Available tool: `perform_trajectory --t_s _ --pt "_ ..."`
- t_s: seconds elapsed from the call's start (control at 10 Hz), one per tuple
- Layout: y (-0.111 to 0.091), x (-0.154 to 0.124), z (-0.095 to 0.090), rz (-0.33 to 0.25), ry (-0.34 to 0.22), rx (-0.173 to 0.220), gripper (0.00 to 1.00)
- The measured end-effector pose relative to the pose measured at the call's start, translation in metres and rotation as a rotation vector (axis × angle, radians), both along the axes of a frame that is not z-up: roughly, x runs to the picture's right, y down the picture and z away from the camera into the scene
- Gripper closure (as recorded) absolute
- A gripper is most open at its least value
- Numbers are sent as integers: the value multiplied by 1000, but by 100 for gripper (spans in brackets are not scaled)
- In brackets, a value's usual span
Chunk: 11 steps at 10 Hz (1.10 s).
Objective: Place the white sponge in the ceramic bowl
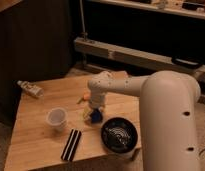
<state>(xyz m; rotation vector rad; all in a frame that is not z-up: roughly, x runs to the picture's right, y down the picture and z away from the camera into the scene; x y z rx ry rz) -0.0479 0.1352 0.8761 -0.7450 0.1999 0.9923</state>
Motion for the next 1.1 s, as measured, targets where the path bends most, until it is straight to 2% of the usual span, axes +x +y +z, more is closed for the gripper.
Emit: perform_trajectory --t_s 1.0,1.1 --pt "10 4 5 -17 18 -15 20" --pt "10 5 4 -18 19 -16 24"
